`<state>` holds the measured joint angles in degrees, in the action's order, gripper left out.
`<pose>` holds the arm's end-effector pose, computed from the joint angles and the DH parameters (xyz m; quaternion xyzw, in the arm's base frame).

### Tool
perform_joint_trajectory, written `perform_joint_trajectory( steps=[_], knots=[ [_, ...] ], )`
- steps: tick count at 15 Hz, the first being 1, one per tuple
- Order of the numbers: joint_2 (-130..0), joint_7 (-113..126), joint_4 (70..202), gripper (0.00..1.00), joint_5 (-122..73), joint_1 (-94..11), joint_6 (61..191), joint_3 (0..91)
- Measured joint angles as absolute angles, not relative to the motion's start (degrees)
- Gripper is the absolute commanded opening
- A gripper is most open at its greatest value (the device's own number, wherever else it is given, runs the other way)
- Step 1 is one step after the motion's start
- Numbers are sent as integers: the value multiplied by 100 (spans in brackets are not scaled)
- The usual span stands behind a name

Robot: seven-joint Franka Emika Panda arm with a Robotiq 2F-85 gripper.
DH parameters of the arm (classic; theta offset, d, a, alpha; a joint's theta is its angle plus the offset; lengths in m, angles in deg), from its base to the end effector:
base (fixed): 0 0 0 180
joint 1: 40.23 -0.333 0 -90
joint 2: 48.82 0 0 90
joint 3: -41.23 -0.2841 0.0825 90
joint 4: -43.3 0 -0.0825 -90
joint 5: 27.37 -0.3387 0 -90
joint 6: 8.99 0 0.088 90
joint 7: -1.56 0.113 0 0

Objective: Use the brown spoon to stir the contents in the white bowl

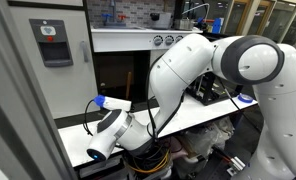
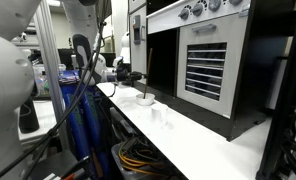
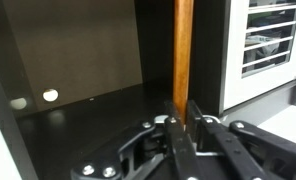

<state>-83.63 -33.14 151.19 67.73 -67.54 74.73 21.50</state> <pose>0.4756 0.3088 0.2401 0.3110 0.6555 -0.2455 0.6429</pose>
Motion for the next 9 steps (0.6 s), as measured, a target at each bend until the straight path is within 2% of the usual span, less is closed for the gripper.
perform_joint_trajectory(
  steps=[9],
  knots=[
    [-8364, -3285, 15173, 3, 6966, -6735, 7447, 2436]
  ],
)
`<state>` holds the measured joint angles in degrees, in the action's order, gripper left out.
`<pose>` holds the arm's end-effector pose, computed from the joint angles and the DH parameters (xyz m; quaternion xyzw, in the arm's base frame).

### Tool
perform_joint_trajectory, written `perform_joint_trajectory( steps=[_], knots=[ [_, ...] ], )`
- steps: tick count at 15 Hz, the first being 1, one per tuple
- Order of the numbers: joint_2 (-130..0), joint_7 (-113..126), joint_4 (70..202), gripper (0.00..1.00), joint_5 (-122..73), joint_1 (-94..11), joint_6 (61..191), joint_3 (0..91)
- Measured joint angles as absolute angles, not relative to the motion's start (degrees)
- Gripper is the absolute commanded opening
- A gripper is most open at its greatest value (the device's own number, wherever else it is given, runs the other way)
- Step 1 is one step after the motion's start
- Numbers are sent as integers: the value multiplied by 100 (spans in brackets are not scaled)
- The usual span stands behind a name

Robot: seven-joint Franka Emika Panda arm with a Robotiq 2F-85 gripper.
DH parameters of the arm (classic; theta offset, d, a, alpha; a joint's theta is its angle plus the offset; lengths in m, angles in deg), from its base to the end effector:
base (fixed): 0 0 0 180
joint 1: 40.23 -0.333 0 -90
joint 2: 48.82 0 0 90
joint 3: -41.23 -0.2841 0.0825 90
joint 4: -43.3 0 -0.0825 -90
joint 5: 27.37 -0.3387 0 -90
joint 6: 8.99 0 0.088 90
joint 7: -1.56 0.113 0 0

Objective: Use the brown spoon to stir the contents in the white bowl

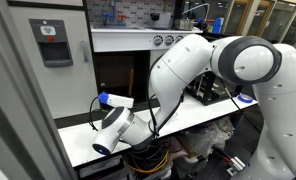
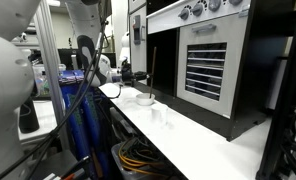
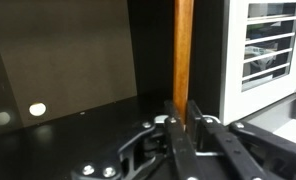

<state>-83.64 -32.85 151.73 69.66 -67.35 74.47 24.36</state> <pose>0.4902 0.2853 0.2386 0.3071 0.6374 -0.2612 0.6567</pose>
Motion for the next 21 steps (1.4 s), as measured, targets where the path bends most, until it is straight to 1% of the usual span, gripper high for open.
perform_joint_trajectory(
  steps=[9, 21],
  knots=[
    [-8362, -3285, 15194, 3, 7475, -6734, 7430, 2512],
    [-8374, -3285, 15417, 3, 7599, -6764, 7444, 2470]
  ],
)
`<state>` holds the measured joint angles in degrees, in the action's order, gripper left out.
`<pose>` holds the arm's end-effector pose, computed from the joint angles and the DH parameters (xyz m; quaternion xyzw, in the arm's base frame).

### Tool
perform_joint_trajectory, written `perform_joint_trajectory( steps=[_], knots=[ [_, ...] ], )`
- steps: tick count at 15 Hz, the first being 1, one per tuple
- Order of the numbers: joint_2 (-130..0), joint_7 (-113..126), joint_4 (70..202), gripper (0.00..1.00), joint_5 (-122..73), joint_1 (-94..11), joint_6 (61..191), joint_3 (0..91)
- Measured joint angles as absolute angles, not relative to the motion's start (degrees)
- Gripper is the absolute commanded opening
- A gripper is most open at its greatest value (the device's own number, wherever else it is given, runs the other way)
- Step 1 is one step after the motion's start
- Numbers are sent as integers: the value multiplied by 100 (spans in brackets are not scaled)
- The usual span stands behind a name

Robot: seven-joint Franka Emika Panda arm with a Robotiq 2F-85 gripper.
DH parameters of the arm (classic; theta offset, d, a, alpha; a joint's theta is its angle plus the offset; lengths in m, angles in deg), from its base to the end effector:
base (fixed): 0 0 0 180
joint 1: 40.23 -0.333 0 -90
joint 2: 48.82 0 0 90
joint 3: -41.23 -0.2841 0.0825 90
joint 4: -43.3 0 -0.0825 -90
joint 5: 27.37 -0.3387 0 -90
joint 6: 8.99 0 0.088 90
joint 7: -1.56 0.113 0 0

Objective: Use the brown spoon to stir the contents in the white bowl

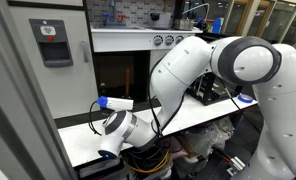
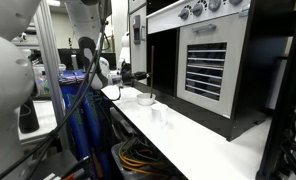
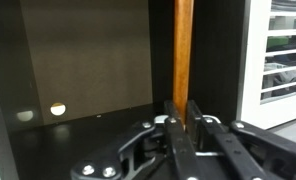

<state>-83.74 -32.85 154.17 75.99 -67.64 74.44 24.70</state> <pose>0.4873 0.2870 0.2319 0.2560 0.6338 -0.2491 0.6861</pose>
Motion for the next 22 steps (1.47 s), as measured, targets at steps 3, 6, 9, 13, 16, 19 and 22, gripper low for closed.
perform_joint_trajectory(
  steps=[3, 6, 9, 13, 16, 19, 22],
  knots=[
    [-8368, -3285, 15476, 3, 7601, -6769, 7441, 2421],
    [-8371, -3260, 15495, 3, 7596, -6774, 7457, 2333],
    [-8363, -3124, 15472, 3, 7538, -6775, 7457, 2221],
    [-8356, -2898, 15426, 3, 7399, -6775, 7458, 2117],
    [-8355, -2844, 15426, 3, 7381, -6771, 7458, 2117],
    [-8343, -2839, 15425, 3, 7305, -6766, 7450, 2119],
    [-8298, -2843, 15464, 3, 7125, -6744, 7426, 2159]
  ],
)
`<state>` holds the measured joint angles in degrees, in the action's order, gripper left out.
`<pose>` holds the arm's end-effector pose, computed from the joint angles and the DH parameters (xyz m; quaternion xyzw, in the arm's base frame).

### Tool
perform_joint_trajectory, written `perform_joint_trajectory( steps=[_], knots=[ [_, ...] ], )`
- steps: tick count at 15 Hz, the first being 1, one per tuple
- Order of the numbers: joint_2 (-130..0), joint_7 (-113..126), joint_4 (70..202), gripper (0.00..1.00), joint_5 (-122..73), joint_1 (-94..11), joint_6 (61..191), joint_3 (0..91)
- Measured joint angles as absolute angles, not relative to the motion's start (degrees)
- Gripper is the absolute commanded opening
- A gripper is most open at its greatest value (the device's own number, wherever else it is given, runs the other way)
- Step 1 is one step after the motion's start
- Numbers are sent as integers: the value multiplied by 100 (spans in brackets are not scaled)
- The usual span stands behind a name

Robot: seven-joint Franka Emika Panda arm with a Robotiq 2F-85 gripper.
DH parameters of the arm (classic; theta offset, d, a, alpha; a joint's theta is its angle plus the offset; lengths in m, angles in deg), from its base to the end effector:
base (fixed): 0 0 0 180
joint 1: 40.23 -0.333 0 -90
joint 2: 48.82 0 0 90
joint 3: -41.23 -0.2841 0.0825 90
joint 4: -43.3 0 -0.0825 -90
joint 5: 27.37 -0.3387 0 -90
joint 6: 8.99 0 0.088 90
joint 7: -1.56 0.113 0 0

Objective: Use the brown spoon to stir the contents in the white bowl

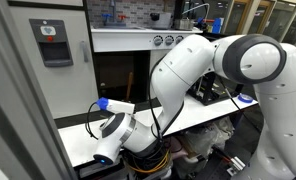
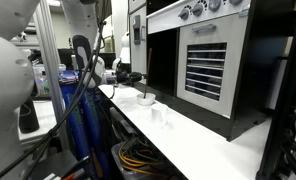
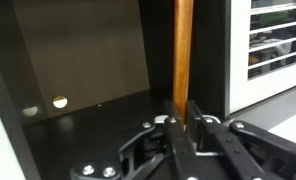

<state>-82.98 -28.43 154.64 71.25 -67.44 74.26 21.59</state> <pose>0.4676 0.3025 0.2323 0.3014 0.6420 -0.2209 0.6695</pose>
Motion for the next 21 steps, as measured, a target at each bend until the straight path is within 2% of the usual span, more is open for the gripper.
perform_joint_trajectory(
  steps=[21],
  knots=[
    [-8238, -2842, 15737, 3, 7416, -6519, 7418, 2361]
  ],
)
